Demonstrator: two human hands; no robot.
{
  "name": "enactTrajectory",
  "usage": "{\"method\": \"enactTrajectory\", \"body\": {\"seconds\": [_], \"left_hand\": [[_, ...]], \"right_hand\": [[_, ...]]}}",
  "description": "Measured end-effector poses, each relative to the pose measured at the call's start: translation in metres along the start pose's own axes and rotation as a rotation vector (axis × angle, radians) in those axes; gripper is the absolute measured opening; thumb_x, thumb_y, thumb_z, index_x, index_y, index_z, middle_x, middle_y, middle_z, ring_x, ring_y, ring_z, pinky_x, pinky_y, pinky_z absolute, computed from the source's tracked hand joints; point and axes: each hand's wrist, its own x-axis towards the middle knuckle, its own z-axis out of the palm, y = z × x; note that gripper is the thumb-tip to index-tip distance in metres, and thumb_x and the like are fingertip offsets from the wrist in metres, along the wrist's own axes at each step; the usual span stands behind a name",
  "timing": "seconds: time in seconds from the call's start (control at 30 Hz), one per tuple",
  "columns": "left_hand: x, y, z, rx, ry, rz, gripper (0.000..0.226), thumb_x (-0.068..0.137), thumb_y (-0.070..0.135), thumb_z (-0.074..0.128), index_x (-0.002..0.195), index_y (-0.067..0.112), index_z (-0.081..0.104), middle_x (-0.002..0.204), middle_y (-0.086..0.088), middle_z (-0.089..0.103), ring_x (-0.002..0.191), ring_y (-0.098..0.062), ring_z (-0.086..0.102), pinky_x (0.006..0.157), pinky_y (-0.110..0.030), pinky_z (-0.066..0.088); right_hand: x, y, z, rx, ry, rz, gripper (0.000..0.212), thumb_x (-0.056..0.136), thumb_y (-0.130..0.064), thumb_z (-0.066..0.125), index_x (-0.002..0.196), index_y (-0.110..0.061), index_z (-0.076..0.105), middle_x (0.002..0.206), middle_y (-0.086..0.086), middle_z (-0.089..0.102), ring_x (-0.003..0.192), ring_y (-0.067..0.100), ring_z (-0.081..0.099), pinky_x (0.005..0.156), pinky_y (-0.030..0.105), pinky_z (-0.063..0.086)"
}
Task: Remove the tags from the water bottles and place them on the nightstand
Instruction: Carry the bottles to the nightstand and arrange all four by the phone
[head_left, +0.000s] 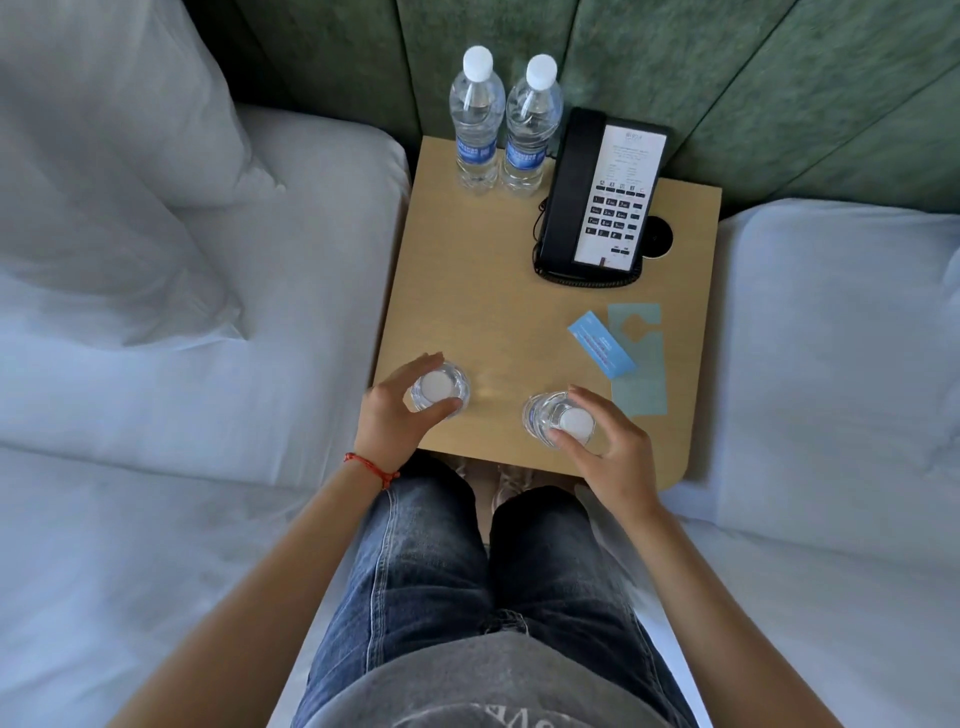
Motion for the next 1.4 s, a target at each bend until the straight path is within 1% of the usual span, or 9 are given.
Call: {"method": "enactTrajectory", "body": {"seconds": [0.3, 0.4, 0.53, 0.67, 0.8, 0.9, 1.07, 1.23, 1.4], "left_hand": [[0.002, -0.005, 0.002, -0.012, 0.068, 0.061, 0.049, 0.065, 0.007, 0.079, 0.112, 0.010, 0.064, 0.119, -0.007, 0.063, 0.114, -0.013, 0.056, 0.100, -0.028, 0.042], [0.008, -0.005, 0.000, -0.020, 0.095, 0.067, 0.048, 0.066, 0.008, 0.079, 0.111, 0.008, 0.064, 0.117, -0.009, 0.064, 0.112, -0.014, 0.057, 0.098, -0.032, 0.045], [0.025, -0.004, -0.004, -0.044, 0.116, 0.040, 0.045, 0.066, 0.009, 0.080, 0.108, 0.007, 0.066, 0.114, -0.009, 0.065, 0.108, -0.015, 0.060, 0.097, -0.035, 0.047], [0.042, -0.001, -0.009, -0.042, 0.107, 0.041, 0.043, 0.065, 0.011, 0.080, 0.106, 0.008, 0.067, 0.109, 0.000, 0.065, 0.103, -0.014, 0.063, 0.093, -0.027, 0.048], [0.064, 0.007, -0.015, -0.019, 0.139, 0.082, 0.040, 0.066, 0.010, 0.079, 0.105, 0.007, 0.068, 0.106, -0.011, 0.069, 0.087, -0.015, 0.061, 0.077, -0.020, 0.047], [0.088, 0.018, -0.020, -0.018, 0.142, 0.103, 0.041, 0.066, 0.010, 0.079, 0.106, 0.007, 0.067, 0.108, -0.011, 0.068, 0.093, -0.014, 0.065, 0.084, -0.021, 0.048], [0.136, 0.036, -0.028, -0.002, 0.122, 0.179, 0.042, 0.066, 0.011, 0.080, 0.106, 0.006, 0.067, 0.110, -0.010, 0.067, 0.098, -0.009, 0.060, 0.088, -0.010, 0.044], [0.177, 0.052, -0.028, -0.011, 0.125, 0.241, 0.040, 0.067, 0.010, 0.079, 0.105, 0.004, 0.067, 0.108, -0.010, 0.068, 0.098, -0.012, 0.061, 0.086, -0.009, 0.044], [0.208, 0.057, -0.023, -0.021, 0.132, 0.261, 0.038, 0.069, 0.010, 0.078, 0.105, 0.006, 0.067, 0.103, -0.003, 0.067, 0.090, -0.009, 0.059, 0.080, -0.008, 0.044]], "right_hand": [[0.002, 0.008, 0.005, -0.003, 0.086, -0.036, 0.041, 0.066, -0.007, 0.081, 0.105, -0.003, 0.066, 0.115, 0.000, 0.062, 0.106, 0.007, 0.059, 0.096, 0.010, 0.040], [0.012, 0.003, 0.006, -0.004, 0.084, -0.039, 0.039, 0.064, -0.007, 0.082, 0.101, -0.003, 0.068, 0.111, 0.003, 0.066, 0.103, 0.011, 0.063, 0.094, 0.011, 0.042], [0.031, -0.008, 0.008, -0.006, 0.085, -0.038, 0.039, 0.064, -0.012, 0.083, 0.100, -0.003, 0.069, 0.106, 0.005, 0.069, 0.100, 0.001, 0.058, 0.089, 0.004, 0.040], [0.051, -0.017, 0.011, 0.017, 0.091, -0.053, 0.037, 0.066, -0.014, 0.081, 0.100, -0.004, 0.070, 0.102, -0.007, 0.065, 0.097, -0.004, 0.057, 0.086, 0.003, 0.040], [0.076, -0.031, 0.017, 0.076, 0.081, -0.050, 0.036, 0.068, -0.017, 0.080, 0.101, -0.006, 0.069, 0.102, -0.009, 0.066, 0.097, -0.001, 0.060, 0.087, 0.008, 0.043], [0.101, -0.041, 0.022, 0.109, 0.086, -0.042, 0.038, 0.069, -0.017, 0.080, 0.103, -0.005, 0.069, 0.103, -0.003, 0.068, 0.096, 0.003, 0.062, 0.088, 0.012, 0.044], [0.147, -0.054, 0.028, 0.150, 0.143, -0.046, 0.037, 0.069, -0.015, 0.080, 0.102, -0.005, 0.069, 0.097, -0.004, 0.068, 0.092, -0.008, 0.056, 0.082, 0.003, 0.039], [0.193, -0.060, 0.030, 0.155, 0.154, -0.050, 0.038, 0.070, -0.017, 0.079, 0.104, -0.004, 0.069, 0.102, 0.006, 0.071, 0.092, 0.003, 0.061, 0.085, 0.013, 0.045], [0.225, -0.054, 0.031, 0.193, 0.161, -0.017, 0.039, 0.071, -0.019, 0.078, 0.107, -0.009, 0.068, 0.098, -0.003, 0.069, 0.091, 0.005, 0.062, 0.086, 0.022, 0.048]]}}
